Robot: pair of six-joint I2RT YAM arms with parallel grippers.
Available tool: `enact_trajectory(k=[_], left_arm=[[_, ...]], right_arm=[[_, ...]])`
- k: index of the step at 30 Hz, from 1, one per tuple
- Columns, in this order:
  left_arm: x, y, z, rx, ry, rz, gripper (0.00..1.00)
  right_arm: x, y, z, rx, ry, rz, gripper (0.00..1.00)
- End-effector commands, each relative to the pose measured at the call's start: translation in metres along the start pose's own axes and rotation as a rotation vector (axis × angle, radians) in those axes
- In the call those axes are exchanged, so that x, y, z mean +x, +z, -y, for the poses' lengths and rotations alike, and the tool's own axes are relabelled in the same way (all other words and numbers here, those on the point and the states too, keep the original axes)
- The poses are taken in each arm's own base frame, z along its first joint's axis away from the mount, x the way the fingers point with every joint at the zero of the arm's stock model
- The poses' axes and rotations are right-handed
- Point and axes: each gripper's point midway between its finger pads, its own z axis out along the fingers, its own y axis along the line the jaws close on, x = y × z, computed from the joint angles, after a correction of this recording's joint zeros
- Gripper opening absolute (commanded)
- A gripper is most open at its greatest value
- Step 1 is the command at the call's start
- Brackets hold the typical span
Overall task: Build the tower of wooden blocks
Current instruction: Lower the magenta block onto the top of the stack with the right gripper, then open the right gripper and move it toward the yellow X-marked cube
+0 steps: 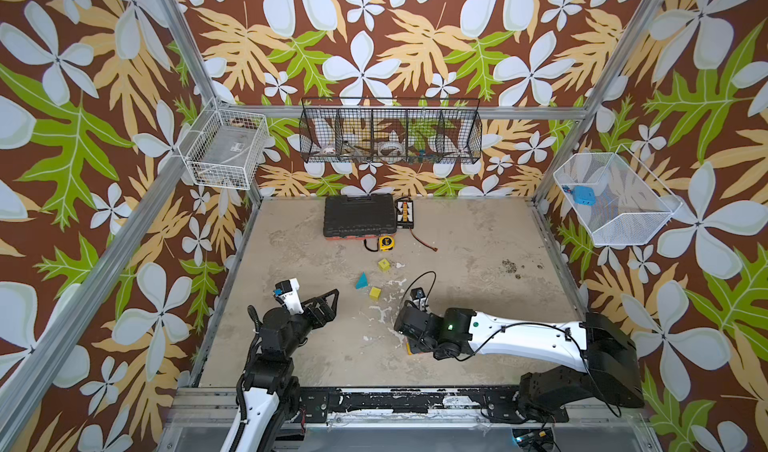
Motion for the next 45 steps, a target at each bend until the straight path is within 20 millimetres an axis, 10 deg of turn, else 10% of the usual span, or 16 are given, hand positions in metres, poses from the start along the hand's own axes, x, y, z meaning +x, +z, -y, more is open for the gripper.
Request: enact_trajectory(k=[1, 5, 13, 24, 33, 45], left_arm=[[-0.004, 0.0, 0.006, 0.026, 0.014, 0.015, 1.0], [-0.005, 0.0, 0.006, 0.026, 0.013, 0.016, 1.0], [-0.011, -0.002, -0.018, -0.105, 0.005, 0.062, 1.0], [-0.023, -0.014, -0.016, -0.086, 0.058, 0.171, 1.0], [-0.017, -0.007, -0.022, -0.108, 0.04, 0.134, 1.0], [-0.016, -0.008, -0.02, -0.094, 0.032, 0.137, 1.0]], right_arm=[[-0.003, -0.004, 0.002, 0.005, 0.009, 0.014, 0.42], [-0.011, -0.013, 0.002, -0.003, -0.001, 0.041, 0.42], [-0.1, -0.057, -0.01, -0.043, -0.055, 0.244, 0.49], [-0.193, 0.021, -0.022, -0.061, -0.108, 0.186, 0.71], [-0.186, 0.102, -0.038, 0.009, -0.207, 0.017, 0.66], [-0.178, 0.137, -0.031, 0.001, -0.213, -0.058, 0.65]])
